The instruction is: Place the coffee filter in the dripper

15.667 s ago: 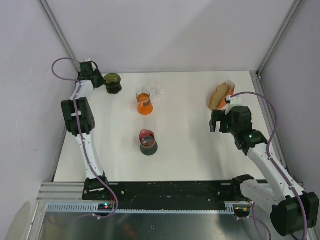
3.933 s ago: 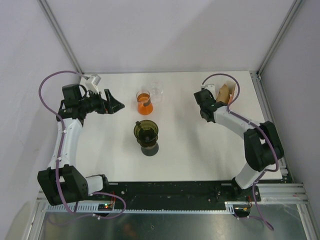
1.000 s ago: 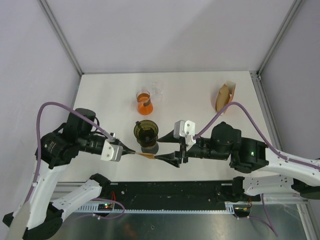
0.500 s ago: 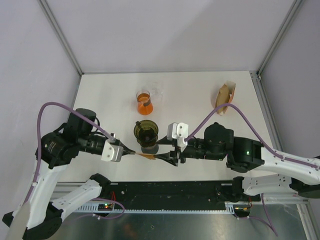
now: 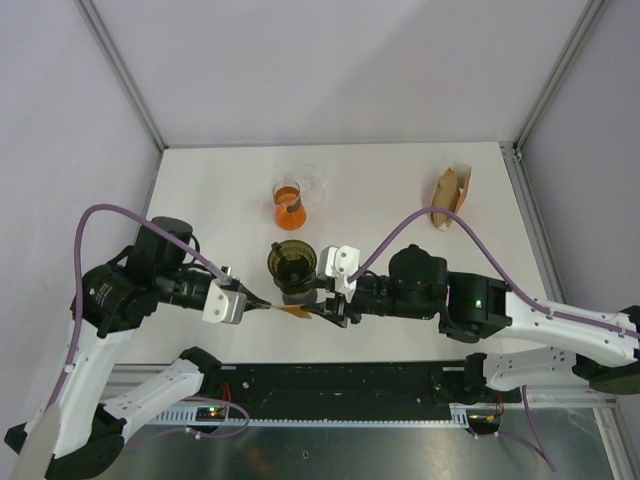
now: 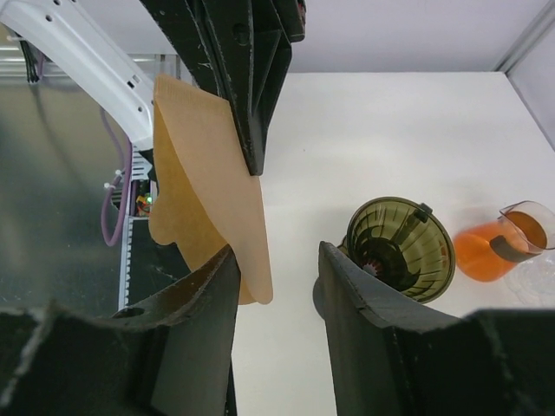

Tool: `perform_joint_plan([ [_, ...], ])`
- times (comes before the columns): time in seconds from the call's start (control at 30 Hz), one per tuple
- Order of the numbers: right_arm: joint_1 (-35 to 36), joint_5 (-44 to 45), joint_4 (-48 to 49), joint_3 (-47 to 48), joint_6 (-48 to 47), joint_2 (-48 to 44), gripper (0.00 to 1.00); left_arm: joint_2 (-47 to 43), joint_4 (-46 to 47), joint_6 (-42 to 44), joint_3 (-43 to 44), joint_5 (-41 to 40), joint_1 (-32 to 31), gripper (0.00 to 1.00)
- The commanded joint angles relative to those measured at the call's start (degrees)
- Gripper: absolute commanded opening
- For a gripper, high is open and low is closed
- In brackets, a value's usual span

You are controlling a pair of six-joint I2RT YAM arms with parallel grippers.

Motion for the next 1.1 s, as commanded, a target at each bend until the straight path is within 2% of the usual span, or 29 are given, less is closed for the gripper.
perform_joint_plan([
  [0.0,-0.46,-0.99,1.01,2.37,-1.12,1.76,0.47,0.18,-3.05,0.31,1.45,1.73,-0.51,0.0],
  [0.13,-2.95,-8.25,2.97,0.21,-0.24,2.07,0.46,0.23,-3.01,-0.29,2.99,2.64,-0.52,0.0],
  [0.2,-5.25,-11.44,6.16,-2.33,1.5,0.93,0.43,0.04,-3.0,-0.44,3.47,2.78,-0.54,0.0],
  [0.27,-7.01,-13.53,8.85,-3.99,2.88,0.44,0.34,0.01,-3.04,-0.63,3.61,2.92,-0.54,0.0],
  [0.37,-7.15,-13.21,10.67,-4.53,4.14,0.59,0.11,0.42,-2.69,-2.29,3.97,2.65,-0.54,0.0],
  [0.4,-7.01,-11.93,10.97,-4.59,4.82,0.38,0.05,0.61,-2.3,-3.6,4.25,2.18,-0.54,0.03],
  [0.43,-6.94,-10.68,10.94,-4.52,5.56,0.14,0.03,0.7,-1.27,-5.04,4.48,0.98,-0.54,0.16],
  [0.5,-6.82,-5.43,9.47,-3.91,7.65,-0.59,0.01,0.49,1.54,-9.67,4.94,-2.06,-0.48,0.45],
  [0.53,-6.85,-1.93,7.47,-3.26,9.04,-0.87,0.0,0.24,3.11,-12.39,5.18,-3.6,-0.47,0.55],
  [0.6,-6.93,6.09,2.69,-1.02,11.69,-0.78,0.0,-0.4,6.42,-16.67,5.68,-6.85,-0.41,0.7],
  [0.67,-6.91,14.34,-3.58,2.57,14.52,0.59,0.0,-0.8,9.46,-20.88,6.21,-10.39,-0.44,0.81],
  [0.8,-6.73,29.86,-18.83,12.96,22.31,7.12,0.0,-1.16,18.4,-35.03,6.62,-21.08,-0.45,0.89],
  [0.9,-6.12,40.57,-26.12,20.67,27.3,12.87,0.0,-1.29,25.09,-46.62,7.37,-31.33,-0.45,0.88],
  [0.97,-4.88,46.49,-27.28,24.12,28.91,15.84,0.0,-1.18,27.34,-51.81,8.25,-37.25,-0.48,0.81],
  [1.07,-3.34,52.49,-22.99,26.32,28.51,19.0,0.0,-0.89,29.07,-55.05,8.99,-41.99,-0.45,0.76],
])
